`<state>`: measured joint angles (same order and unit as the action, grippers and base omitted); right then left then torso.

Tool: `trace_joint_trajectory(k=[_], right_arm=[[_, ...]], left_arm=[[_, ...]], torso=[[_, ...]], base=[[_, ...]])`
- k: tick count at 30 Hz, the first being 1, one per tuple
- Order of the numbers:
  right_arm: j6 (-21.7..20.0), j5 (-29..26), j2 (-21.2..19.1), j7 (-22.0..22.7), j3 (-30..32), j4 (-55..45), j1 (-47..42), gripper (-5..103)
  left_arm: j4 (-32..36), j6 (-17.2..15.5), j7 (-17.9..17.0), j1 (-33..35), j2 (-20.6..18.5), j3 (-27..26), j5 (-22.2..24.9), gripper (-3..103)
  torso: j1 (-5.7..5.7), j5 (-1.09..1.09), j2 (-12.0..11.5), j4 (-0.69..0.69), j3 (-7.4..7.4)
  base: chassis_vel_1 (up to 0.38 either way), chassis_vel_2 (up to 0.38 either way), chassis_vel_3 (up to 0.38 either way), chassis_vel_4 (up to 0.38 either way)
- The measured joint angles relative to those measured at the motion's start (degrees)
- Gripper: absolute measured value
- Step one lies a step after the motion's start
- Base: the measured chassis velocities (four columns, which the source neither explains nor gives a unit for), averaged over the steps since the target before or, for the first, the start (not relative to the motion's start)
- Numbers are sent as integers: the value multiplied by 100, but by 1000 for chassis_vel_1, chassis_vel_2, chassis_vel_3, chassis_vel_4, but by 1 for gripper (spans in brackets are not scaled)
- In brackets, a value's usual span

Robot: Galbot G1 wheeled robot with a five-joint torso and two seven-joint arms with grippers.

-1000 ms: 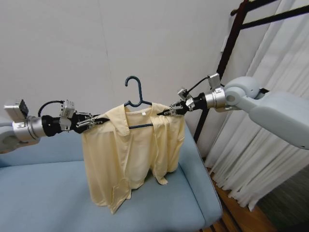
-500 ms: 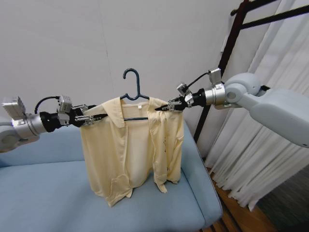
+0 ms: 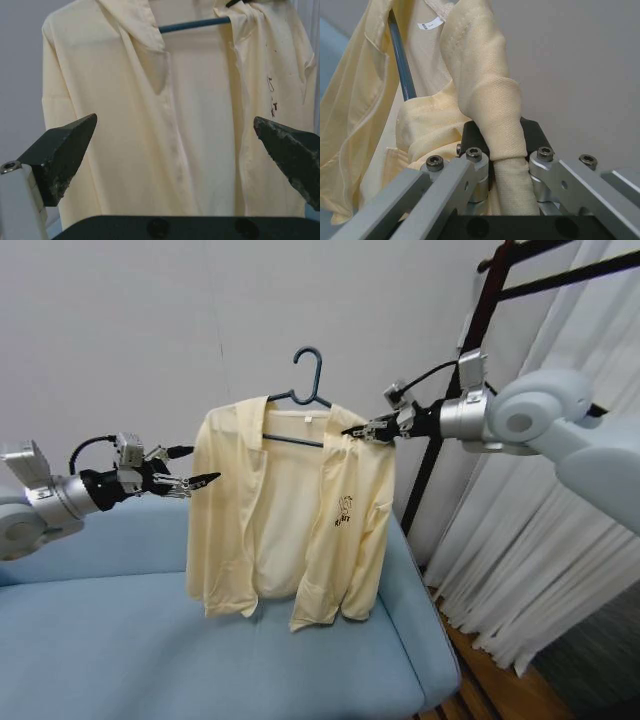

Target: Pick up the clothes from the sofa and hang them on the clothes hanger.

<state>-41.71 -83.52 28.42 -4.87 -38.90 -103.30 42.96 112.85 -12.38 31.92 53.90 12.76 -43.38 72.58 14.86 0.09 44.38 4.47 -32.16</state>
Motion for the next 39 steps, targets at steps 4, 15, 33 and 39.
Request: trace_joint_trajectory(k=[4,15,33,39], right_arm=[[-40,-192,65,927,3,-156,331,9],[-44,-515,45,2389,-268,-90,972,9],[99,-4058,437,7050,-2370,490,2692,9],[776,-5438,1051,8265,-3494,776,4121,9]], left_arm=[[26,-30,-71,-48,137,-1,-19,100],[101,-59,-137,62,757,-116,-243,100],[-56,-34,30,227,1878,-65,-775,100],[-176,-8,172,227,2104,-29,-908,100]], torso=[[-1,-3,0,0,1],[-1,0,0,1,0],[1,3,-1,0,-1],[-1,-3,1,2,2]], base=[[0,0,0,0],[0,0,0,0],[0,0,0,0],[0,0,0,0]])
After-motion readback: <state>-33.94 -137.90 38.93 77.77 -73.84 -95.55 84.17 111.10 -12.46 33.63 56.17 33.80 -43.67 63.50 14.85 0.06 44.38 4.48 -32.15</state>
